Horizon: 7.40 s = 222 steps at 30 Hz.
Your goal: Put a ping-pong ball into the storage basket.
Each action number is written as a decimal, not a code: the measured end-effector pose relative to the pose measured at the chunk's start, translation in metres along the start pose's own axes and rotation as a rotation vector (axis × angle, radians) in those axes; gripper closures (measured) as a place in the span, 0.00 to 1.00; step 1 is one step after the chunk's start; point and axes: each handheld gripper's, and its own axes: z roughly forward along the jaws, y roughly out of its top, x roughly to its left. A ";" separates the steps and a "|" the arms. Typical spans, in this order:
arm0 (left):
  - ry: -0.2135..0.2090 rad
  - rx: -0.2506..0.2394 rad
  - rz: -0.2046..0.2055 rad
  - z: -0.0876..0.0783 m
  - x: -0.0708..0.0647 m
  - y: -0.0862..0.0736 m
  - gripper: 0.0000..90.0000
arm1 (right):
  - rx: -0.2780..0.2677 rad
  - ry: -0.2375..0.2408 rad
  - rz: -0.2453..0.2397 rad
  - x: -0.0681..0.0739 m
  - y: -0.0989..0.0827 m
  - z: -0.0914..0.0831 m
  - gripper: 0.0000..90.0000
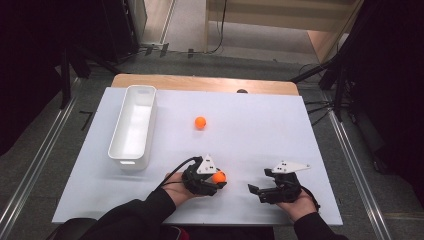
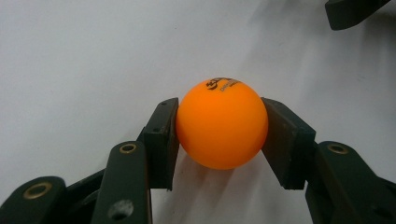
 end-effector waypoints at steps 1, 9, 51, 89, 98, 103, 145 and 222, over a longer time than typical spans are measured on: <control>-0.006 0.001 -0.007 -0.001 -0.001 0.001 0.56 | 0.001 -0.001 -0.002 0.000 0.000 0.000 0.12; -0.019 -0.001 -0.013 -0.005 0.000 0.004 0.56 | 0.000 0.001 -0.006 0.000 0.000 0.000 0.12; 0.019 -0.020 -0.090 -0.053 0.018 0.024 0.56 | 0.004 0.006 -0.003 0.001 0.000 0.000 0.12; 0.106 -0.028 -0.175 -0.074 0.034 0.031 0.56 | 0.003 0.005 -0.009 0.002 0.000 0.001 0.12; 0.122 -0.030 -0.202 -0.083 0.042 0.033 0.56 | 0.001 0.006 -0.013 0.002 0.000 0.001 0.12; 0.125 -0.026 -0.213 -0.086 0.046 0.033 0.56 | 0.005 0.007 -0.008 0.002 0.000 0.001 0.12; 0.224 -0.046 -0.299 -0.132 0.084 0.028 0.56 | -0.004 0.029 -0.028 0.004 0.001 0.002 0.12; 0.546 -0.074 -0.505 -0.180 0.161 0.004 0.56 | 0.001 0.028 -0.030 0.004 0.001 0.003 0.12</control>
